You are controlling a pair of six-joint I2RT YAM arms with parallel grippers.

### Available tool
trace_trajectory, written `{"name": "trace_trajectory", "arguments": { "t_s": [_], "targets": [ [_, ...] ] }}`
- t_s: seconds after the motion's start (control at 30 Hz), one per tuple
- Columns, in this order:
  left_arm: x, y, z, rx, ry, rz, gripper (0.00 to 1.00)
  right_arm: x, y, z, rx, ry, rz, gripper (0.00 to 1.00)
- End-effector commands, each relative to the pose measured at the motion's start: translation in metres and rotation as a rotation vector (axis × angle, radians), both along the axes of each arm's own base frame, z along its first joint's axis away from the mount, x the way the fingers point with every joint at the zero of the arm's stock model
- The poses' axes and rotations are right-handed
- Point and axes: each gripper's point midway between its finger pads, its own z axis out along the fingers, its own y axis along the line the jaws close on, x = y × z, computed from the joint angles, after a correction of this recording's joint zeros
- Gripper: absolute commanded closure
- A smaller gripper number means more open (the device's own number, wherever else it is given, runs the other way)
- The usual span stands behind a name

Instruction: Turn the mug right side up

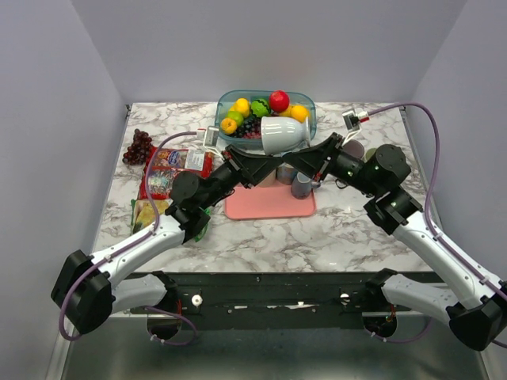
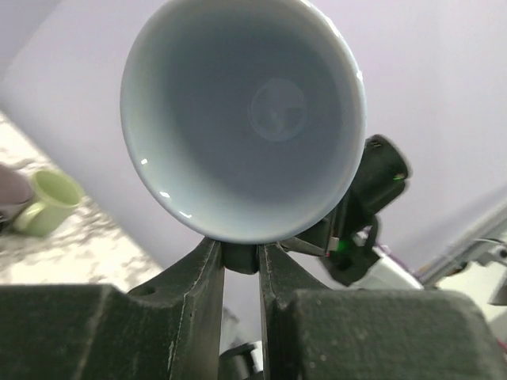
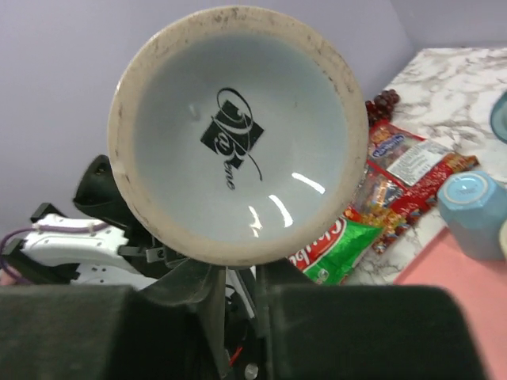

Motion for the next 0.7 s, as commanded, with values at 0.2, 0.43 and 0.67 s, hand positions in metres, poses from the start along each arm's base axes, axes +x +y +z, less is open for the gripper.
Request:
{"name": "trace_trajectory", "arguments": {
  "t_s": [0.2, 0.43, 0.67],
  "targets": [
    [0.038, 0.040, -0.018, 0.389, 0.004, 0.352, 1.00, 0.007, -0.013, -0.035, -0.126, 0.127, -0.114, 0.30],
    [0.036, 0.065, -0.051, 0.632, 0.044, 0.423, 1.00, 0.012, -0.027, -0.067, -0.200, 0.209, -0.200, 0.28],
    [0.020, 0.098, -0.092, 0.764, 0.126, 0.482, 1.00, 0.018, -0.045, -0.080, -0.274, 0.221, -0.297, 0.27]
  ]
}}
